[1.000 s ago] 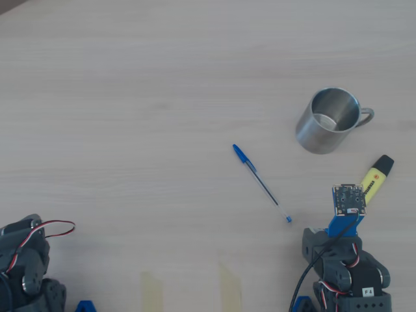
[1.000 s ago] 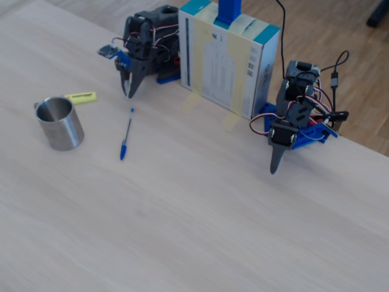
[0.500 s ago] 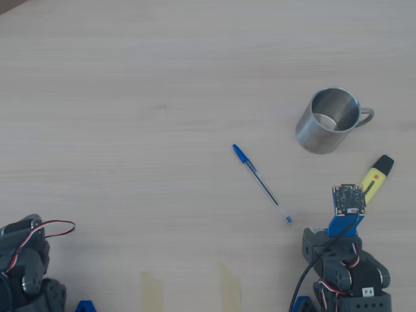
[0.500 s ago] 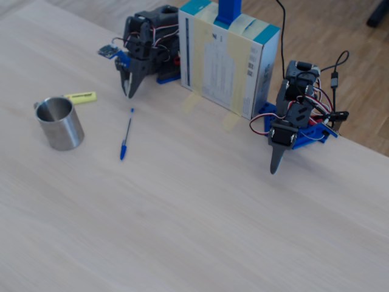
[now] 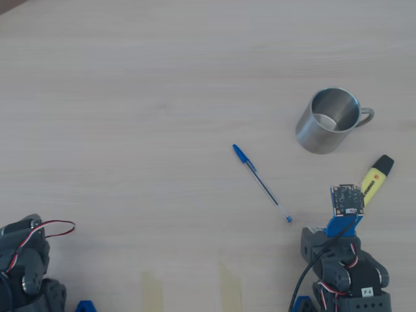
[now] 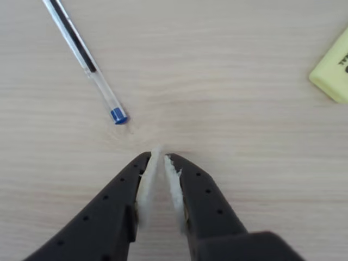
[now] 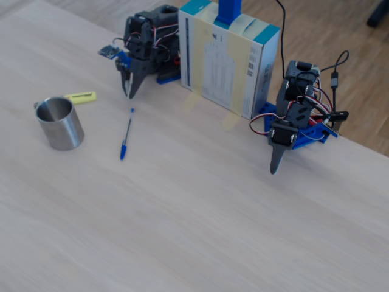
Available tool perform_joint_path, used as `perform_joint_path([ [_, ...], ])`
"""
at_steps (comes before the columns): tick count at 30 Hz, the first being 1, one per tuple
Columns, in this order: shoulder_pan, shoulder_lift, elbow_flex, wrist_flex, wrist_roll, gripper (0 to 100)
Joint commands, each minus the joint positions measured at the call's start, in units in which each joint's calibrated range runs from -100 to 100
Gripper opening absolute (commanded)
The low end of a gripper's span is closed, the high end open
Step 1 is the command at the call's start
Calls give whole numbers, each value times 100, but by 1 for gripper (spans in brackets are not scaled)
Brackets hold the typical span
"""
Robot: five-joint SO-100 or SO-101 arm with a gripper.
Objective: Grab the yellow pen and put it in the silver cup.
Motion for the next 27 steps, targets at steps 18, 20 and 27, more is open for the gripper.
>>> perform_joint_path([
  [18, -31, 1628, -2196, 33, -959, 21],
  [20, 4, 1928, -2568, 33, -974, 22],
  [27, 213, 2734, -3339, -259, -1078, 22],
])
